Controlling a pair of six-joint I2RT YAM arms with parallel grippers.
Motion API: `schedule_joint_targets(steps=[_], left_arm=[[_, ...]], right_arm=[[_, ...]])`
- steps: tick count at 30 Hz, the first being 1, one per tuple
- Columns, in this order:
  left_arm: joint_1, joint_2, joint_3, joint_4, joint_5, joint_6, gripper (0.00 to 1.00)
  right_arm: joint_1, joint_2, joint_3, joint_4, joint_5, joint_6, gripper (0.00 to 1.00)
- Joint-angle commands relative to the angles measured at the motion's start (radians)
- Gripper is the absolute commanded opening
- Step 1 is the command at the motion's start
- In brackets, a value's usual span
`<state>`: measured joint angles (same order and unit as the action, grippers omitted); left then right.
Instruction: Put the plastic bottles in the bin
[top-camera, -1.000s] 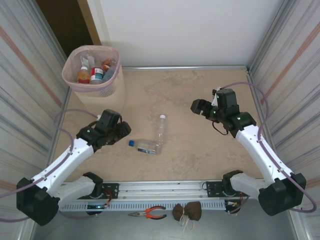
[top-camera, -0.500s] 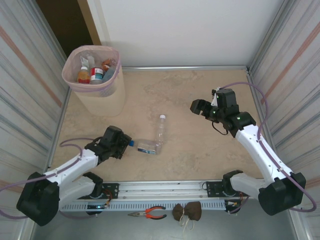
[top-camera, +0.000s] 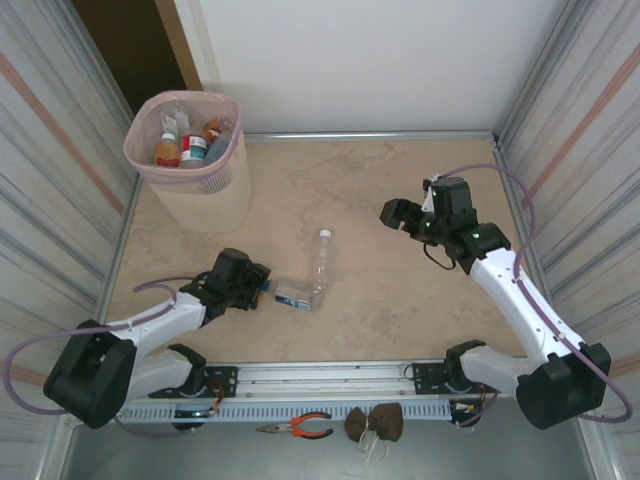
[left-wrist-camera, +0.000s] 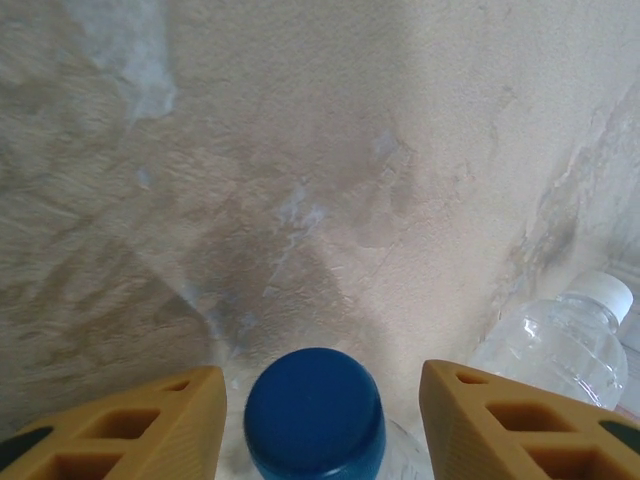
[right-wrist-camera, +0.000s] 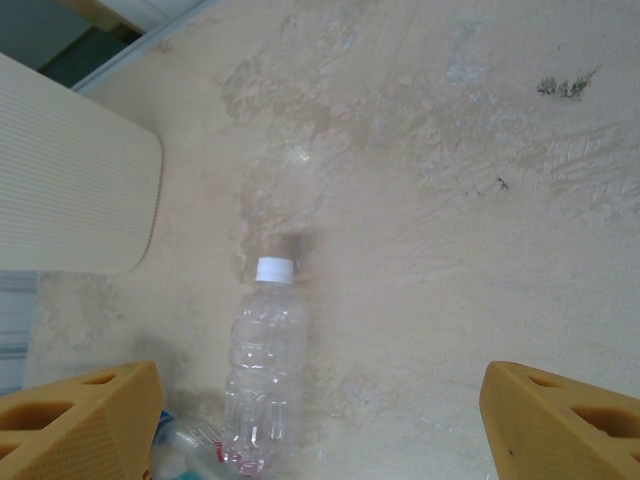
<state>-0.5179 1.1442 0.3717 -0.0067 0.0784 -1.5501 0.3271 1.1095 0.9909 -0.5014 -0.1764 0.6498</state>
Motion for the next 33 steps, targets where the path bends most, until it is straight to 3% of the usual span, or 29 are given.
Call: schedule_joint_targets(steps=[1,21,33], left_arm=[[-0.002,0.009,-0.012,0.04,0.009,-0.011,0.49],[-0.001,-0.026,-0.018,0.048,-0.018,0.014,0.31],[0.023,-0.172,0.111,-0.164,-0.055,0.292,0.31]], right_arm=[[0.005,0.01,0.018,0.005,0.005,0.007,0.82],[0.005,0.003,0.025,-0.005,0.013,0.007,0.82],[0.005,-0.002,0.027,-0.006,0.014,0.008,0.82]])
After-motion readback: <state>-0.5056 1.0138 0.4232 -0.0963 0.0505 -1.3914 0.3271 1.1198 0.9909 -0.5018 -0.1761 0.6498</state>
